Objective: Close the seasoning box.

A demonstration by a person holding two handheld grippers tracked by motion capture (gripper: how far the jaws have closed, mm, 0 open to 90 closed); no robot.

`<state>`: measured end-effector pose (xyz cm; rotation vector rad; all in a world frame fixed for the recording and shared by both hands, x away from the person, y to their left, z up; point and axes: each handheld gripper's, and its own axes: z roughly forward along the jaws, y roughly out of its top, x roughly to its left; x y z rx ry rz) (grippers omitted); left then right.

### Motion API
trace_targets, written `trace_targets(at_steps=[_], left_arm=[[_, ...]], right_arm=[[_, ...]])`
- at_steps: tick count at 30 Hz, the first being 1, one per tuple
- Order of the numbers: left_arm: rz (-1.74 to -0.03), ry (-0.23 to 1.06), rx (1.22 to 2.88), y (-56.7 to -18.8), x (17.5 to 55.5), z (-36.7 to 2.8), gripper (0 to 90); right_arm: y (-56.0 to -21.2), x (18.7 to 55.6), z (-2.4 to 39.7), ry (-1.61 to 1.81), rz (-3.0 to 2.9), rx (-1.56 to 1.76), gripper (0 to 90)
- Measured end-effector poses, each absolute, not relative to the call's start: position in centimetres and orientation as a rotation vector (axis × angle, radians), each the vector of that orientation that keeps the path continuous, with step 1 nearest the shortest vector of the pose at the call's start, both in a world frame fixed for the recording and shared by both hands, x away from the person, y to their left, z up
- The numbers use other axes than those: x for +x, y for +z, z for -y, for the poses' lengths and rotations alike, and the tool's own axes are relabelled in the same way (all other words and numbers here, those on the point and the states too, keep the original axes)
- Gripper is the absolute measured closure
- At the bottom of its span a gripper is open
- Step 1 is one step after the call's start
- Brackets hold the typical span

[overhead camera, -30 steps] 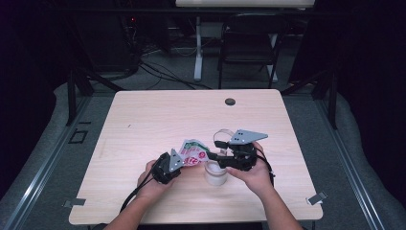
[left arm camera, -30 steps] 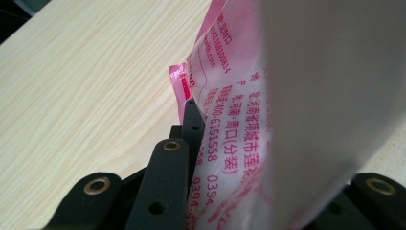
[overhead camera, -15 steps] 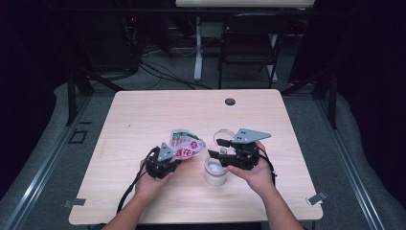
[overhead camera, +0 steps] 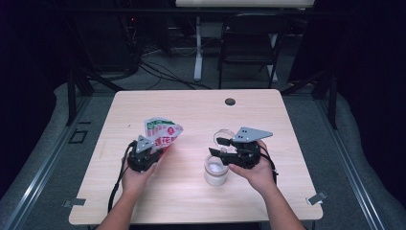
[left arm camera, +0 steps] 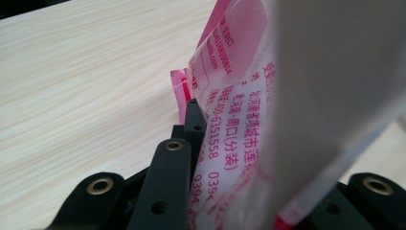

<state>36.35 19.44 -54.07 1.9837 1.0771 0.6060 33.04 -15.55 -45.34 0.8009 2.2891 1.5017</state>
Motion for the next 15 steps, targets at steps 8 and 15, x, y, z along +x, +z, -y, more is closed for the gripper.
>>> trace_targets(at_steps=[8,15], left_arm=[[-1.254,0.73,1.92,-53.8,36.5,-23.3,78.5],[-1.443,0.8,1.858,-54.6,36.6,-26.7,78.5]], right_arm=[[-45.3,33.4,15.5,1.523,-2.302,0.829,58.3],[-45.2,33.8,15.3,1.526,-2.307,0.823,59.5]])
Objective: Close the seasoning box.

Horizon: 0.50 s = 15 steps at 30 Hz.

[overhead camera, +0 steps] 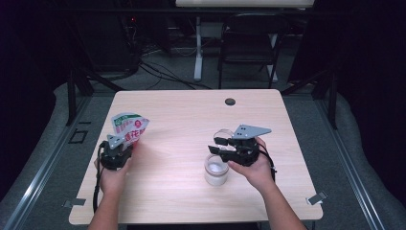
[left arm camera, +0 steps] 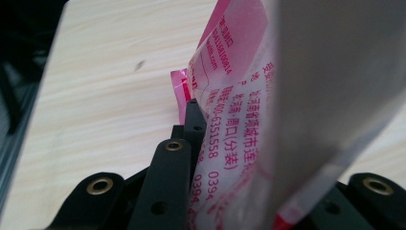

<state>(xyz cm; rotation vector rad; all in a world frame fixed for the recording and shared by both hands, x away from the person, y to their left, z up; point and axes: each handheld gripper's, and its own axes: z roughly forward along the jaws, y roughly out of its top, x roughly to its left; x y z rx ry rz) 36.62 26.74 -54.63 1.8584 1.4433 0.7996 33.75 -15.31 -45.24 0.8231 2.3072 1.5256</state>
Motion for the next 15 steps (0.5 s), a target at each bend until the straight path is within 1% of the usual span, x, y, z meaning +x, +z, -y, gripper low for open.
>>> trace_targets(at_steps=[2,7,11,15], left_arm=[[-1.484,0.845,1.866,-54.9,36.6,-27.2,78.5],[-1.553,0.806,1.844,-55.6,36.6,-28.2,78.4],[-1.564,0.785,1.833,-55.8,36.6,-28.4,77.9],[-1.56,0.796,1.847,-55.8,36.5,-28.2,74.6]], right_arm=[[-45.2,33.9,15.2,1.536,-2.318,0.826,60.7],[-45.3,34.1,14.9,1.534,-2.332,0.823,61.7],[-45.2,34.3,14.7,1.539,-2.336,0.818,61.7],[-45.3,34.4,14.7,1.538,-2.336,0.822,61.5]])
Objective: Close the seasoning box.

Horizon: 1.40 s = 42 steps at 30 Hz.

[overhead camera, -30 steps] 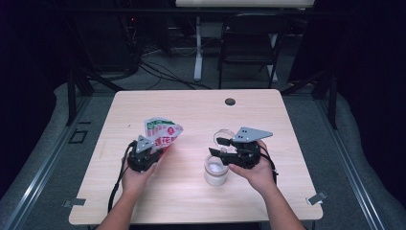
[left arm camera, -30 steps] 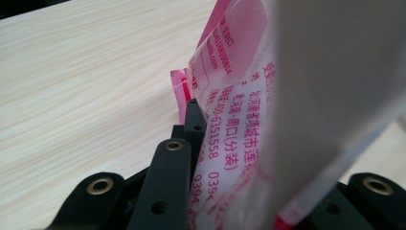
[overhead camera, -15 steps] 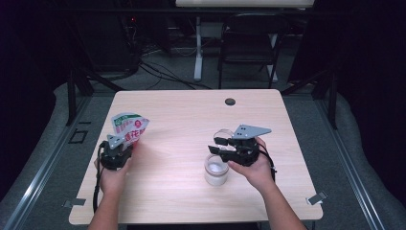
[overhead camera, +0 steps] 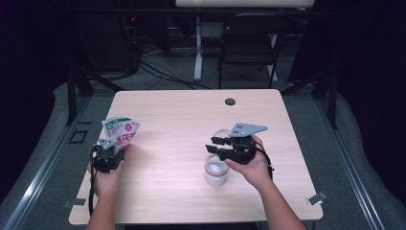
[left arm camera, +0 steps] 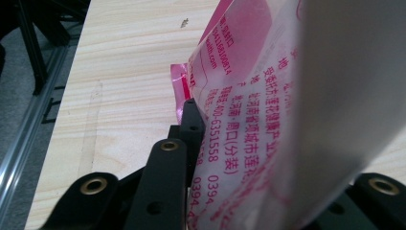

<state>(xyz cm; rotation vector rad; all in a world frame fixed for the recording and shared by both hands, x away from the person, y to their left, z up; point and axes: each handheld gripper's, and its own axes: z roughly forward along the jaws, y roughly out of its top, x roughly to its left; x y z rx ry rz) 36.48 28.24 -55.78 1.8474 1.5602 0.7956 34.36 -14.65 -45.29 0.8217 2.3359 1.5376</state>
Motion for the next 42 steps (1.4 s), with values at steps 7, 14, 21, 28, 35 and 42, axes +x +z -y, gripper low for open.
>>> trace_targets(at_steps=[7,14,21,28,35,42], left_arm=[[-1.549,0.847,1.834,-55.3,35.8,-27.7,53.0],[-1.462,0.86,1.869,-54.7,34.8,-26.8,42.6],[-1.373,0.85,1.838,-53.8,33.7,-26.0,40.7],[-1.351,0.793,1.804,-53.3,33.1,-25.4,37.1],[-1.323,0.773,1.807,-52.8,32.8,-24.7,37.1],[-1.255,0.745,1.821,-52.4,32.4,-23.4,37.5]], right_arm=[[-45.1,34.3,14.5,1.537,-2.34,0.817,59.4],[-44.7,34.3,14.4,1.536,-2.325,0.808,54.6],[-44.3,34.6,14.8,1.535,-2.313,0.807,54.5],[-44.2,35.1,15.3,1.537,-2.288,0.838,55.2],[-44.0,35.2,15.9,1.54,-2.262,0.856,55.9],[-44.0,35.4,16.8,1.543,-2.235,0.897,58.3]])
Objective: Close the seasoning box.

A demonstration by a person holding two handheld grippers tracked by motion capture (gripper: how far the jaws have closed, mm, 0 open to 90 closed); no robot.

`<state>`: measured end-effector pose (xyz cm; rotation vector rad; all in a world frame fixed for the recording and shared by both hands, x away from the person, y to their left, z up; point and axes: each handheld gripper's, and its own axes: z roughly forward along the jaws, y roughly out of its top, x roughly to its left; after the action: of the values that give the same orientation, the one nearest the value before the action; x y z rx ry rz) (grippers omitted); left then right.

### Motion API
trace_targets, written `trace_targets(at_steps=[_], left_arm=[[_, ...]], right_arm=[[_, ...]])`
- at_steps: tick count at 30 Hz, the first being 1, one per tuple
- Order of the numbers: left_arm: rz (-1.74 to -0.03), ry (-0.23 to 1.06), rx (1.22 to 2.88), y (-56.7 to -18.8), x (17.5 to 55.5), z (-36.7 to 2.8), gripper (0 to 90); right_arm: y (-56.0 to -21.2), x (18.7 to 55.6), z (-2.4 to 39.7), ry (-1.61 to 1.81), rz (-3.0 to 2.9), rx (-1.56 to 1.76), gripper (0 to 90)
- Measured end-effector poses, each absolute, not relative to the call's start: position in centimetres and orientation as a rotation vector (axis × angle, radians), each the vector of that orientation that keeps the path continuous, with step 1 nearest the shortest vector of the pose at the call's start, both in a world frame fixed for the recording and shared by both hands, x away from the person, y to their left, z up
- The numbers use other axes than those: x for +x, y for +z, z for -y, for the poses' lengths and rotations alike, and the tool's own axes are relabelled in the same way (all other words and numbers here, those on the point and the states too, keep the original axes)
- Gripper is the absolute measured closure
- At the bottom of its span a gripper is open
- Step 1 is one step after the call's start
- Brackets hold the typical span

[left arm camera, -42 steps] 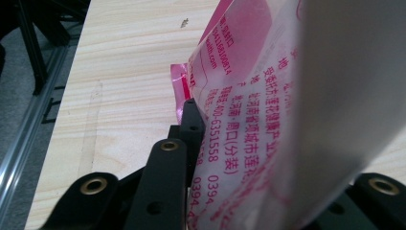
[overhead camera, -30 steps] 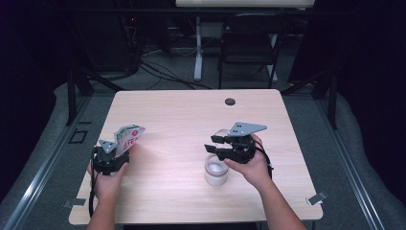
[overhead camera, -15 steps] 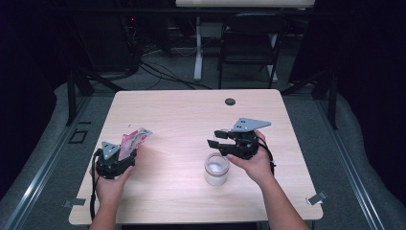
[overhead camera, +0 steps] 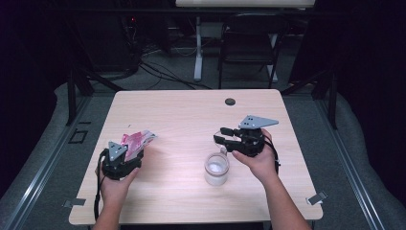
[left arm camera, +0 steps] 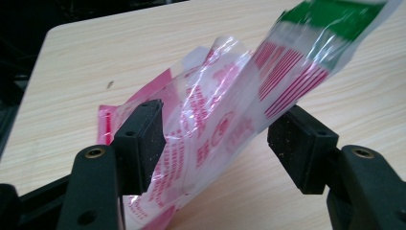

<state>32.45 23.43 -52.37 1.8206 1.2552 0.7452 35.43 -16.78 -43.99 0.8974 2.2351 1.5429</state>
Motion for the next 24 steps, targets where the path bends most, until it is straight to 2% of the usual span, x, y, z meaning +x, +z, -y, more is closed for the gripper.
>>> trace_targets(at_steps=[15,24], left_arm=[[-1.198,0.692,1.848,-51.8,32.2,-22.3,45.9],[-1.173,0.682,1.85,-51.5,32.2,-21.5,44.9]], right_arm=[[-43.8,35.3,17.2,1.523,-2.231,0.901,60.9],[-43.1,35.0,18.4,1.562,-2.159,0.941,57.2]])
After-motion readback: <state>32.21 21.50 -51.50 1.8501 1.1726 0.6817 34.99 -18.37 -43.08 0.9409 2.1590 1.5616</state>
